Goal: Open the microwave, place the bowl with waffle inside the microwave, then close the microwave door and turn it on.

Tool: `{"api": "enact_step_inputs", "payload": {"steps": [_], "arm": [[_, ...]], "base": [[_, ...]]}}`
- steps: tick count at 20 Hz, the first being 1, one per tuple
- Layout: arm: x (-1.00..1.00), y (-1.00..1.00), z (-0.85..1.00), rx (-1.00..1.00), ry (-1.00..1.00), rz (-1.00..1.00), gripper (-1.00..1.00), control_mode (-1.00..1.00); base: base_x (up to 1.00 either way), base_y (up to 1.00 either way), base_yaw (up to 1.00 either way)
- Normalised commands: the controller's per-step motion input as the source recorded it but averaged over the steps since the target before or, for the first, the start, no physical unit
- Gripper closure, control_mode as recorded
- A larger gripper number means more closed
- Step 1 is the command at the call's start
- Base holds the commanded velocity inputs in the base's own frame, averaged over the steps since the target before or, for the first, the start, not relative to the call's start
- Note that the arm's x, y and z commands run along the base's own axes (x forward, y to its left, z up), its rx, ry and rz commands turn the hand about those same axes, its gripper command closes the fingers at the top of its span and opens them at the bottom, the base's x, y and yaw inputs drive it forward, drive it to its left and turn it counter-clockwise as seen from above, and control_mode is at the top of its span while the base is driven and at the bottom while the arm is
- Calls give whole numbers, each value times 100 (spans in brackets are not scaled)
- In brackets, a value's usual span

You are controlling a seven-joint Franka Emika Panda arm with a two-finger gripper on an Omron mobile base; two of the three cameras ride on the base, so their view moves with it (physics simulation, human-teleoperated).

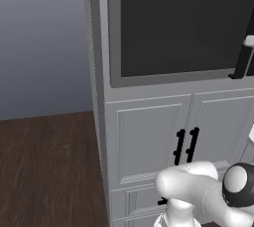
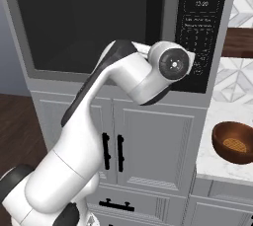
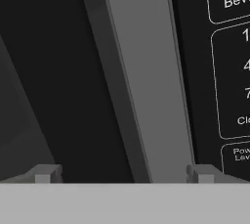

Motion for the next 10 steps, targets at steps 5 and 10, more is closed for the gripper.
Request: {"api": "enact_step_inputs", "payload": {"steps": [5, 10], "arm": [[70, 14, -20, 1, 0, 0, -100, -100], [96, 78, -40, 0, 0, 0, -100, -100]], "base": [[0, 0, 0], [0, 0, 0]]}}
